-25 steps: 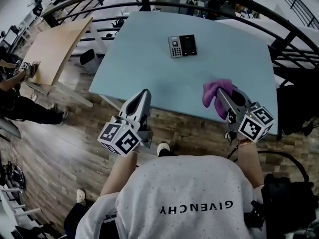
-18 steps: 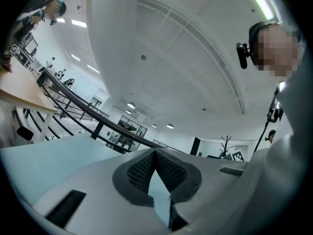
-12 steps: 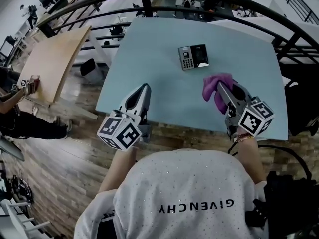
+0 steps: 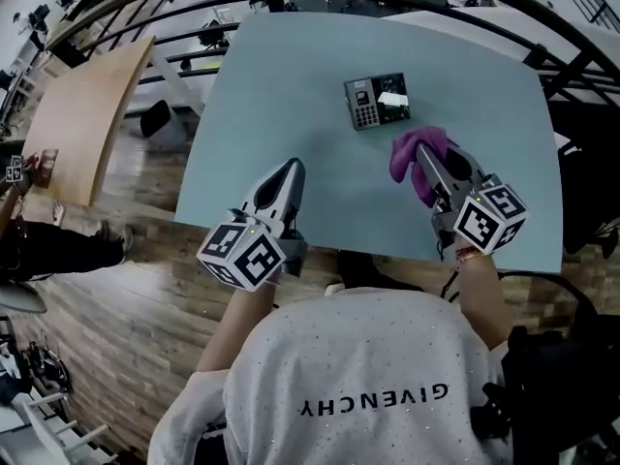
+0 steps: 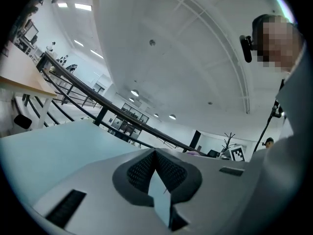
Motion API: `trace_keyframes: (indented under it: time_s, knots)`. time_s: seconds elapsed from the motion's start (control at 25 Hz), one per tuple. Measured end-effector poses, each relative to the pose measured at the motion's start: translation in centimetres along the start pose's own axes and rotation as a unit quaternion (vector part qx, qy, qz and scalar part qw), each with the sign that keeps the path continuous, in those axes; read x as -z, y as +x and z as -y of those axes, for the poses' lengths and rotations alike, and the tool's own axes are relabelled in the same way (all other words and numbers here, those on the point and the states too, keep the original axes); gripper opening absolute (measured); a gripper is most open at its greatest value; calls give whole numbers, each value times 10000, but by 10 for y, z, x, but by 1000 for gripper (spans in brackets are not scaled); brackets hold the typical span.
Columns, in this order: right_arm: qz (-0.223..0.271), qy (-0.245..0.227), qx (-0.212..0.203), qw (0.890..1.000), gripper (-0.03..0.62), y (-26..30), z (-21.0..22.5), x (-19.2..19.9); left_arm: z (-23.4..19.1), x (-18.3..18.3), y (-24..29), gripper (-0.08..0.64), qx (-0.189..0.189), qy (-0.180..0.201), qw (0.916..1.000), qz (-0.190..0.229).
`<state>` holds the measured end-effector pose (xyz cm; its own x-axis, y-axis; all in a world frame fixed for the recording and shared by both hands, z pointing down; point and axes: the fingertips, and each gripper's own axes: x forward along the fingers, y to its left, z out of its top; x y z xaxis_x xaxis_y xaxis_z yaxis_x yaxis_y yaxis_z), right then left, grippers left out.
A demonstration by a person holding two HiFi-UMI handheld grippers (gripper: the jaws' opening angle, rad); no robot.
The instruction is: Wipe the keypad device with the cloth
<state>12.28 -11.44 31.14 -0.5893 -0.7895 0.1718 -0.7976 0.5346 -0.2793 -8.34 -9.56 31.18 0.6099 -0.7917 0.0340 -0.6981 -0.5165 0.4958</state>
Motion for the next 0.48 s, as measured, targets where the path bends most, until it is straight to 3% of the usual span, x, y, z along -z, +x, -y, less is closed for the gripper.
trace_keyframes:
  time_s: [0.16,0.32,0.48]
  knots:
    - [-35,-232,-256,9994,75,29,16,7,-3,13,12,0,-137,72,9999,-1]
    - [-305,-566,-573,9963,71,64,17,5,-4,2,19,0,-277,145,9994,114]
    - [-639,-894,-597,9921,71,103,26,20,-15,-7,21,0,-490,-35,9985,246]
